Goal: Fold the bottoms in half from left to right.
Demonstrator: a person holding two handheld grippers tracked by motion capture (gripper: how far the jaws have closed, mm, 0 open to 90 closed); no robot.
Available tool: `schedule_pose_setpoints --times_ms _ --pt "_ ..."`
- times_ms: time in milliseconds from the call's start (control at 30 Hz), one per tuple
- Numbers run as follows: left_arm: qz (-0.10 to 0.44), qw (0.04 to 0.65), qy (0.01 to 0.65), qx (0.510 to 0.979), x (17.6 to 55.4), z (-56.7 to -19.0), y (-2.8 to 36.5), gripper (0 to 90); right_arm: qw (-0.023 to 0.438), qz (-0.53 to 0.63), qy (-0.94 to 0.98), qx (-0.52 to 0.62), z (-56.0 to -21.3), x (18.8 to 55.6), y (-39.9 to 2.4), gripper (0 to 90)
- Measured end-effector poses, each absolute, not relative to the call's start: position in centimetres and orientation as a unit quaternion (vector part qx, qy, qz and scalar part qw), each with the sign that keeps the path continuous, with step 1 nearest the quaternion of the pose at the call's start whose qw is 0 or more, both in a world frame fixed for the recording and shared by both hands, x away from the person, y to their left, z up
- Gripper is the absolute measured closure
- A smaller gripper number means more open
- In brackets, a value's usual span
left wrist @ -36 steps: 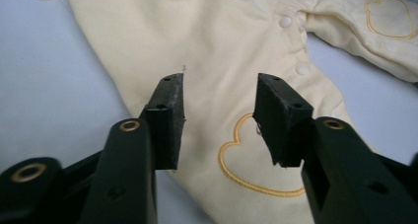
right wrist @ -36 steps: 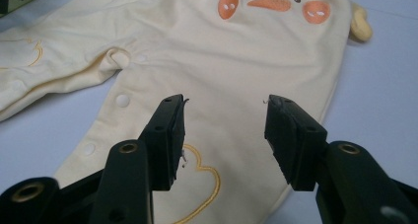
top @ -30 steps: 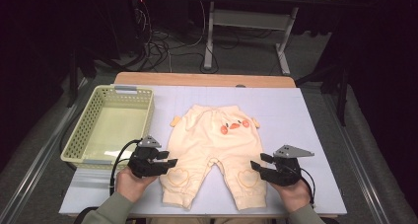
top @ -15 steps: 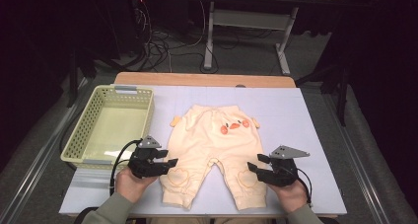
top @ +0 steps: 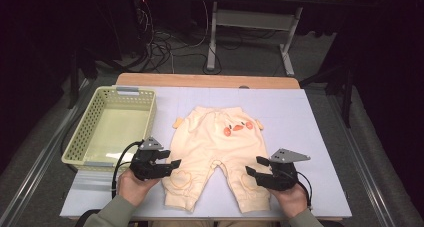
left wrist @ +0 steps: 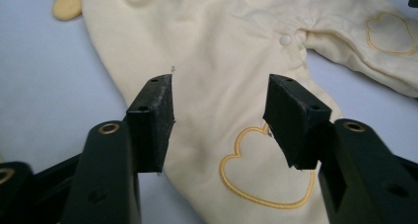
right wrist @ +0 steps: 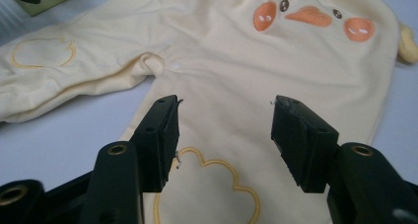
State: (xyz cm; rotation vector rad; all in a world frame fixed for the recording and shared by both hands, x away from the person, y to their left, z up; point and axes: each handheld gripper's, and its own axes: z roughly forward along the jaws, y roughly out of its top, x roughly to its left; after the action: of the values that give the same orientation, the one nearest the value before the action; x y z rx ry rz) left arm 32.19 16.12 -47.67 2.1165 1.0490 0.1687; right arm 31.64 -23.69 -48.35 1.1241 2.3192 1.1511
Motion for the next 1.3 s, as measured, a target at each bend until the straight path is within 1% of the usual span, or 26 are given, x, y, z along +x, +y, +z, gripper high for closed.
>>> schedule_pose_setpoints --times_ms 133,267,467,700,900,1100,1233,1300 --pt "0.068 0.381 0.409 0.826 32.2 -47.6 16.1 42.4 0.160 0.404 0.813 0.387 -48.4 31.6 -23.5 42.7" --pt "0.068 0.382 0.413 0.824 32.3 -47.6 16.1 40.7 0.156 0.409 0.813 0.385 -48.3 31.6 -23.3 42.9" --pt "0.075 0.385 0.411 0.823 32.1 -47.3 16.0 40.7 0.152 0.418 0.812 0.377 -48.2 31.2 -22.7 42.6" --pt "0.090 0.382 0.409 0.824 32.0 -47.1 15.8 40.8 0.142 0.420 0.822 0.358 -48.2 30.8 -21.1 43.2" --pt "0.091 0.384 0.411 0.822 31.9 -47.0 15.9 40.9 0.136 0.424 0.827 0.344 -48.1 30.6 -20.2 43.1" --pt "0.083 0.399 0.407 0.818 32.2 -46.6 15.7 40.9 0.129 0.424 0.832 0.334 -48.0 30.4 -18.9 43.2" --pt "0.098 0.403 0.393 0.821 32.4 -45.9 15.1 40.9 0.125 0.424 0.837 0.323 -48.1 30.2 -18.0 43.2" --pt "0.097 0.409 0.391 0.819 32.8 -45.5 14.8 40.9 0.121 0.421 0.842 0.315 -48.3 30.1 -17.4 43.2"
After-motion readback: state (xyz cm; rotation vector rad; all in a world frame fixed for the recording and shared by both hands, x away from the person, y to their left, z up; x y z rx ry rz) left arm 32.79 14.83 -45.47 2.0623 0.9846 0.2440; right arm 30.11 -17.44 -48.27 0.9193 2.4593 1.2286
